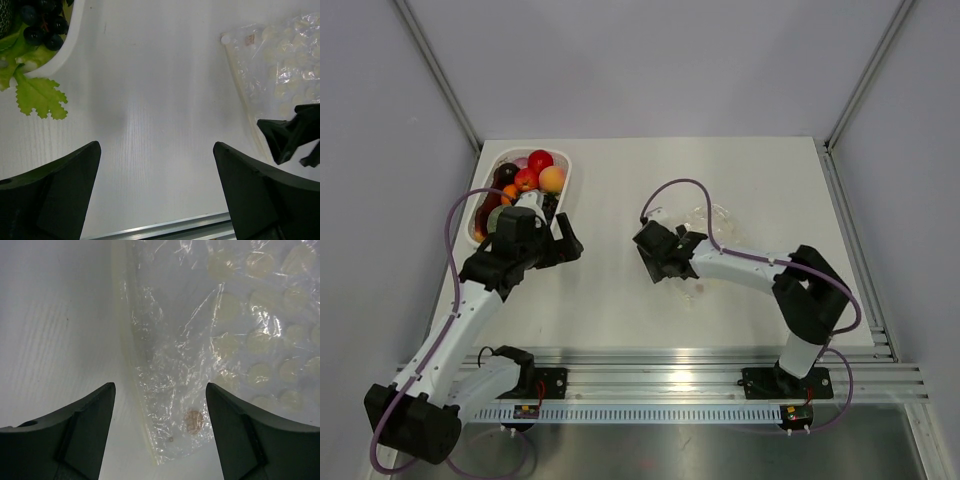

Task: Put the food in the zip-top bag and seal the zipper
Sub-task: Pick up the zipper food storage bag at the center of the board.

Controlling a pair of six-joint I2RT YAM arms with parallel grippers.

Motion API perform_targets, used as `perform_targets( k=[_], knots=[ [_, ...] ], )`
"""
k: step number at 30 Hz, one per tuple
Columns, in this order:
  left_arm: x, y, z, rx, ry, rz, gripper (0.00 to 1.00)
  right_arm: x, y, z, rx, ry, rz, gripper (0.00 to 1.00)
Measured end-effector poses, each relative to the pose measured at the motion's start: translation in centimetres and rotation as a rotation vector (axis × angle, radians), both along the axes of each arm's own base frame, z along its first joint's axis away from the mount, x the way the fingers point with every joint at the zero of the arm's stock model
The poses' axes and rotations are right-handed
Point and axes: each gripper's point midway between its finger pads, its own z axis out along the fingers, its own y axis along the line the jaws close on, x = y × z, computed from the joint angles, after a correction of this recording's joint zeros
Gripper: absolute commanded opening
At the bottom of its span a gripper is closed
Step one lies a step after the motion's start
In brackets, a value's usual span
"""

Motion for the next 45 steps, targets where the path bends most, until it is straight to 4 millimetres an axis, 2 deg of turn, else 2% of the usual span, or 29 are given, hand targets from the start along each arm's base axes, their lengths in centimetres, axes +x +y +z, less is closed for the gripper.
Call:
perform_targets(
  k=[4, 8, 14, 19, 25, 27, 31, 34, 37, 42, 45],
  knots=[
    [-0.2, 0.0, 0.2, -0.002, -0.008, 0.0, 0.99, -0.4, 0.1, -3.7, -0.115, 0.046, 0.028, 0.76],
    [-0.4, 0.1, 0.2, -0.001, -0.003, -0.001, 0.99, -0.1, -0.3, -5.4, -0.188, 0.048, 0.024, 0.66],
    [-0.6, 0.1, 0.1, -0.001, 0.007, -0.005, 0.99, 0.6, -0.6, -5.5, -0.225, 0.022, 0.01, 0.48],
    [-0.6, -0.1, 0.1, -0.006, 0.008, -0.011, 0.99, 0.8, -0.5, -5.4, -0.219, 0.009, 0.006, 0.45],
    [-0.7, -0.3, 0.1, -0.014, 0.011, -0.022, 0.99, 1.2, 0.0, -5.3, -0.2, -0.006, 0.004, 0.15],
    [-0.7, -0.4, 0.1, -0.017, 0.011, -0.025, 0.99, 1.2, 0.0, -5.2, -0.197, -0.008, 0.002, 0.0],
    [-0.9, -0.5, 0.0, -0.021, 0.016, -0.033, 0.99, 1.2, 0.0, -5.0, -0.182, -0.015, -0.01, 0.0],
    [-1.1, -1.0, -0.2, -0.026, 0.021, -0.05, 0.99, 0.8, -0.2, -4.1, -0.149, -0.019, -0.013, 0.0],
    [-1.4, -2.1, -0.4, -0.052, 0.026, -0.085, 0.99, 0.2, 0.2, -1.7, -0.059, -0.037, -0.019, 0.0],
    [-2.6, -6.6, -2.8, -0.176, 0.082, -0.175, 0.97, -0.4, 1.5, 4.3, 0.176, -0.093, -0.039, 0.0],
    [-3.3, -9.8, -4.8, -0.217, 0.156, -0.226, 0.92, -0.7, 2.4, 6.3, 0.278, -0.1, -0.048, 0.0]
  ],
)
